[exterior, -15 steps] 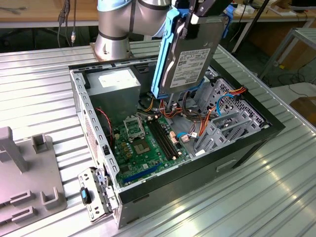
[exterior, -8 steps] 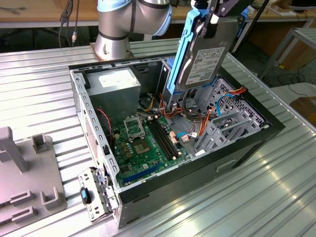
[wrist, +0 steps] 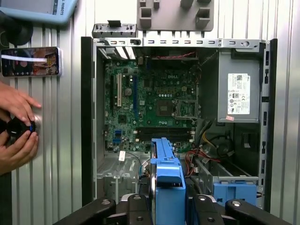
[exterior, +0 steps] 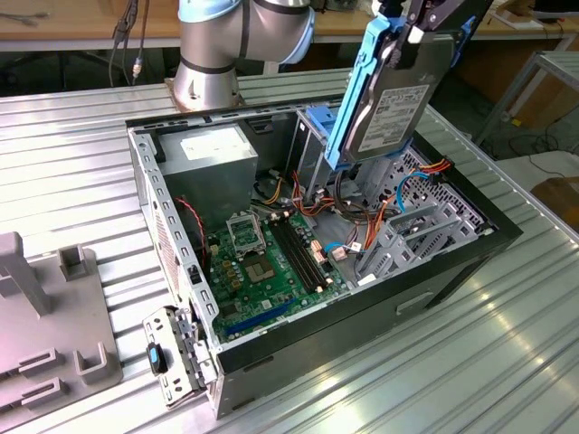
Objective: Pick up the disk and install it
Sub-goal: 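Insert the disk into the insertion slot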
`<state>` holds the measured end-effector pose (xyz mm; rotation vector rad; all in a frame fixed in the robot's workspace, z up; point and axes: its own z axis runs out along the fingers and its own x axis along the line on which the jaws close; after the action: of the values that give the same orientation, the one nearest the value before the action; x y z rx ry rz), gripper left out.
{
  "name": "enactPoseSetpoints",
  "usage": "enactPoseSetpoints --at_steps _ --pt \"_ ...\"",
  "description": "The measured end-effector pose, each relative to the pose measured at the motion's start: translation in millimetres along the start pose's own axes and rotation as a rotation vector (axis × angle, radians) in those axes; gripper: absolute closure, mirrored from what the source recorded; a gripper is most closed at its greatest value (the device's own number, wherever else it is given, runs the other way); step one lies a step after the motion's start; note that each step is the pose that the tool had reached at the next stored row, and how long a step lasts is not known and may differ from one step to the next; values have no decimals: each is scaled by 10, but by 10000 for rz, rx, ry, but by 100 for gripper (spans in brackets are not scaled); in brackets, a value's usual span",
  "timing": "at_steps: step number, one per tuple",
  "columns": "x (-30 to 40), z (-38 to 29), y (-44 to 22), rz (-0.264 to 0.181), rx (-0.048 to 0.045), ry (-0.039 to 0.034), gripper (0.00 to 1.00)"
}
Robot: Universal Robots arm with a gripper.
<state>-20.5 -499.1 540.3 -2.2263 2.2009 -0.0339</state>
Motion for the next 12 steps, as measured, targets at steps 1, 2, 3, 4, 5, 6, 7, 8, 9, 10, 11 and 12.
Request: enactPoseSetpoints --at_steps 1,2,3,4,5,6,7,8,9,10,11,12 --pt "0 1 -17 0 0 0 64" --pt "1 2 -48 -1 0 0 64" --pt "1 2 -53 0 0 0 64" --pt "1 3 -54 1 0 0 64" --pt "1 3 -54 1 0 0 64" --pt "1 3 -54 0 0 0 64" --pt "3 3 -56 0 0 0 64" --pt "21 3 -62 -1 0 1 64" --pt "54 5 -70 0 0 -4 64" --pt "88 8 -86 0 0 -7 64" --pt "107 10 -95 0 0 -7 64" --pt "124 12 -106 1 0 -6 64"
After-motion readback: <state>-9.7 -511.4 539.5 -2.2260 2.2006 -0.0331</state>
